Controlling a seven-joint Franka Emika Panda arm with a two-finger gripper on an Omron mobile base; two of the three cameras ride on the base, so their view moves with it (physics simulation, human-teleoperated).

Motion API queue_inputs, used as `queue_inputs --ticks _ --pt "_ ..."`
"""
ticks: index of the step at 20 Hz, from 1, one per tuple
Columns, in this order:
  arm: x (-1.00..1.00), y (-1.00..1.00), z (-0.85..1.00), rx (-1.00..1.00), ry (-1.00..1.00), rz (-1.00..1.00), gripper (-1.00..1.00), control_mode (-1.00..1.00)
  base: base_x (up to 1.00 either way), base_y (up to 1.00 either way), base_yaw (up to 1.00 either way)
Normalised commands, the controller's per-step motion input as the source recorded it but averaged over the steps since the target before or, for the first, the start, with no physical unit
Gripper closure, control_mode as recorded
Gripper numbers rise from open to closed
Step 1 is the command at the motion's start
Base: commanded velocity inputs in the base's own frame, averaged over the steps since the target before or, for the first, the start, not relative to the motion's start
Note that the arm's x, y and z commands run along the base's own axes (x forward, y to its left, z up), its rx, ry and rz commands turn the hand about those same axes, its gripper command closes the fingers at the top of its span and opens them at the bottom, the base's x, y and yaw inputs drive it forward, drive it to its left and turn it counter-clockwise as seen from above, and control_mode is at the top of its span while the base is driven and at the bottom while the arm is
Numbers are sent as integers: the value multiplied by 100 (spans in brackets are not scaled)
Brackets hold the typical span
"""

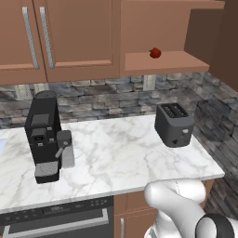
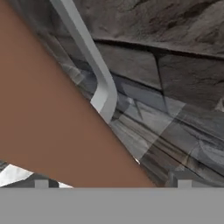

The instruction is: Pick the bell pepper from the counter and place it in the cabinet. Then close the cabinet.

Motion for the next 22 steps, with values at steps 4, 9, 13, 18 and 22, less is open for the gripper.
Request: queue_inputs --ticks 4,9,13,18,22 --pt "58 -12 -8 7 -25 18 -100 -100 0 0 0" --pt "61 -1 -12 2 -20 23 -100 -100 0 0 0" --pt "15 30 0 0 -11 25 -100 -100 0 0 0" --pt "1 88 5 -8 -4 20 -100 -100 0 0 0" --pt "7 100 14 -15 -1 16 -100 -100 0 0 0"
